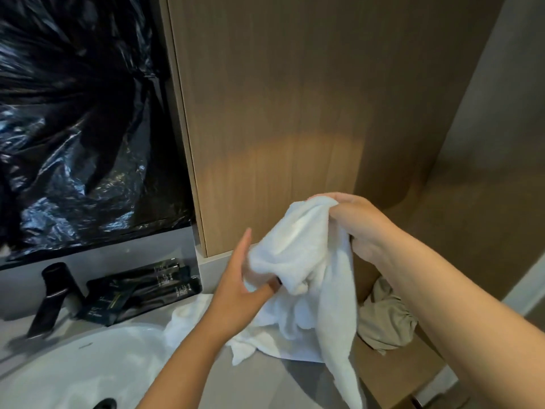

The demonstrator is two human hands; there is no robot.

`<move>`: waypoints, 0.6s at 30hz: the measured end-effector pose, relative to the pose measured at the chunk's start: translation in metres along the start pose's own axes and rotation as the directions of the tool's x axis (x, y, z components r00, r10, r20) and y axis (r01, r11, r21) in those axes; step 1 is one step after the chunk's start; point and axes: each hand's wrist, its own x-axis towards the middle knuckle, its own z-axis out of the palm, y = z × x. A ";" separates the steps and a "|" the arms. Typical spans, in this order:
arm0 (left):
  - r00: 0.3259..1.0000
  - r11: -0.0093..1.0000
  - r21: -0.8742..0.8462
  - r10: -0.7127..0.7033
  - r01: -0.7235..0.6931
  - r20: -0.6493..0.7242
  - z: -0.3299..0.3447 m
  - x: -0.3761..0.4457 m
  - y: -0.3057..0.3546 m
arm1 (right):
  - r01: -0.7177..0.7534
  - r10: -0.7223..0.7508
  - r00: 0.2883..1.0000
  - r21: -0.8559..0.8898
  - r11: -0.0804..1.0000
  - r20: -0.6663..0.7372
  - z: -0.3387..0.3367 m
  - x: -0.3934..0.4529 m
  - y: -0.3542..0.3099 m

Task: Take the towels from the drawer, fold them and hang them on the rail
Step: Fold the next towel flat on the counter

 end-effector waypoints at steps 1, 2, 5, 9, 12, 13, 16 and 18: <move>0.999 0.999 0.036 0.039 -0.038 -0.016 -0.005 -0.003 0.009 | -0.016 0.016 1.000 0.005 1.000 0.019 0.003 -0.002 0.002; 0.997 0.995 0.081 0.066 -0.064 -0.027 -0.009 -0.008 0.017 | -0.023 0.023 0.999 0.003 1.000 0.030 0.007 -0.005 0.005; 0.991 0.991 0.126 0.067 -0.053 -0.113 -0.021 -0.025 0.036 | 0.010 -0.010 1.000 -0.030 1.000 -0.003 0.014 -0.019 0.011; 0.961 0.999 -0.028 0.009 -0.017 -0.275 -0.038 -0.039 0.051 | 0.204 -0.236 0.968 -0.279 0.938 -0.085 0.019 -0.043 0.025; 0.960 0.991 -0.132 -0.038 0.002 -0.276 -0.039 -0.046 0.060 | 0.207 -0.228 0.974 -0.345 0.916 -0.022 0.019 -0.065 0.036; 0.959 0.986 -0.165 -0.064 0.018 -0.275 -0.037 -0.049 0.062 | 0.197 -0.211 0.977 -0.331 0.923 -0.007 0.018 -0.072 0.039; 0.953 0.959 -0.276 -0.147 0.071 -0.265 -0.029 -0.060 0.068 | 0.269 -0.333 0.941 -0.448 0.853 -0.068 0.018 -0.086 0.053; 0.953 0.940 -0.328 -0.178 0.092 -0.245 -0.026 -0.068 0.073 | 0.382 -0.520 0.846 -0.548 0.744 -0.117 0.024 -0.099 0.059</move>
